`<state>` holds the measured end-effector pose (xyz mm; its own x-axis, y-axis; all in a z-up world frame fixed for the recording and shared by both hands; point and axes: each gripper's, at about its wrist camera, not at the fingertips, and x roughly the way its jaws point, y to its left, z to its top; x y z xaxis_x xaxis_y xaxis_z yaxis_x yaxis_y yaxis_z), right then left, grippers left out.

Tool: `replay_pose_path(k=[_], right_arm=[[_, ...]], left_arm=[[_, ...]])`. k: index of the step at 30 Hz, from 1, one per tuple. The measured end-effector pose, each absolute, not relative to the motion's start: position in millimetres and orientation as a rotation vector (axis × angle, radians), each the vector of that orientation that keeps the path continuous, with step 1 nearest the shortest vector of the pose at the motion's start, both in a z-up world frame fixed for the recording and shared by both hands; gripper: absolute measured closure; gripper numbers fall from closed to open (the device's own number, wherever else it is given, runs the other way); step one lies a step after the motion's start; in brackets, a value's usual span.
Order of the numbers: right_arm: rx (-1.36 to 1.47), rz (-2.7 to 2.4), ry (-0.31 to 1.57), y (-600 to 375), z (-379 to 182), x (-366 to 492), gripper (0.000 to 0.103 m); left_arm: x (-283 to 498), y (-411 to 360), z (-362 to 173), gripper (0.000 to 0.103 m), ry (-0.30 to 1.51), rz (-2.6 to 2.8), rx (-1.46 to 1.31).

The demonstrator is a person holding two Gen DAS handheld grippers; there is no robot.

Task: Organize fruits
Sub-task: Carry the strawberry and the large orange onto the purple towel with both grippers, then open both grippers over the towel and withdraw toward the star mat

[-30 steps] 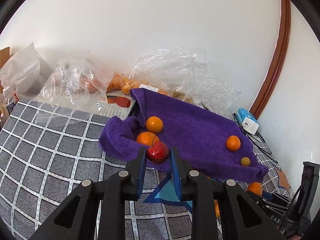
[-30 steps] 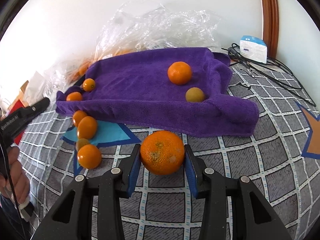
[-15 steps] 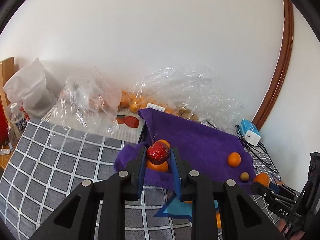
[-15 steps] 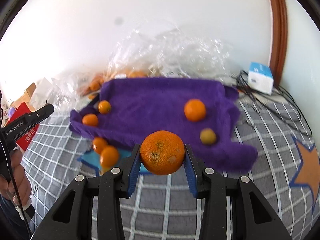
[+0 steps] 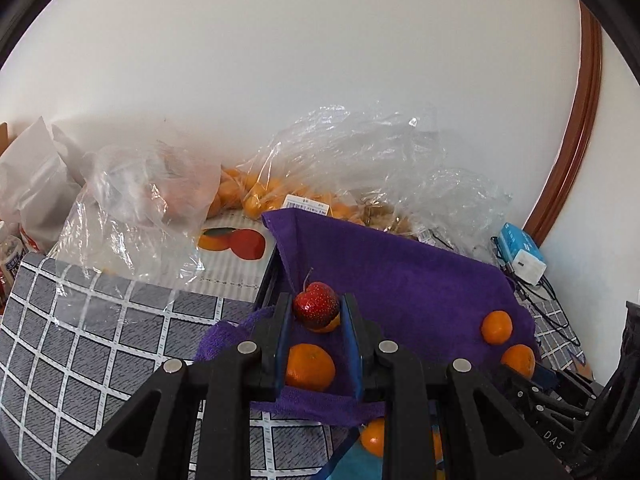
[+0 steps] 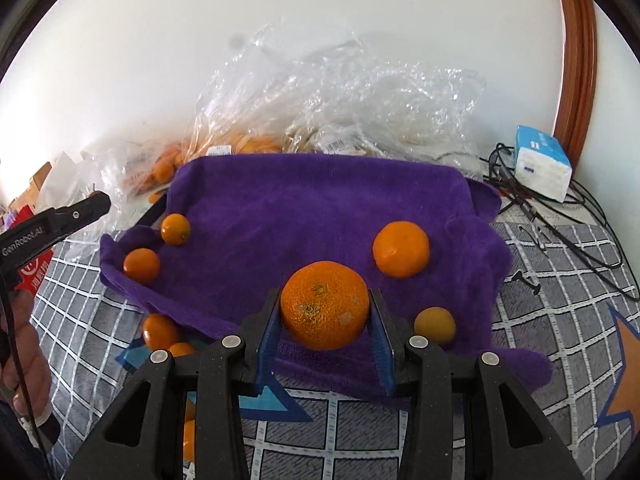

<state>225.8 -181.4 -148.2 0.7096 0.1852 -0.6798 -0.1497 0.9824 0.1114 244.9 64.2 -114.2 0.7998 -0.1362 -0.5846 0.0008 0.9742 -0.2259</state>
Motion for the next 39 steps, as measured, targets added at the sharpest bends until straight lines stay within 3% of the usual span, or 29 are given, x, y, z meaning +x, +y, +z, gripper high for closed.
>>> replay_pose_path(k=[26,32,33,36,39], right_arm=[[0.052,0.132,0.757,-187,-169,234,0.062],[0.043,0.112,0.734,-188,-165,229,0.047],[0.043,0.112,0.727,-189,-164,227,0.045],[0.040,0.107,0.695,-189,-159,222,0.036],[0.041,0.101,0.677,-190,-155,220,0.031]], left_arm=[[253,64,-150,0.080,0.697,-0.027,-0.158],[251,62,-149,0.080,0.692,-0.026,-0.147],[251,61,-148,0.078,0.693,-0.028,-0.146],[249,59,-146,0.059,0.685,-0.032,-0.148],[246,59,-142,0.055,0.661,-0.033,-0.153]])
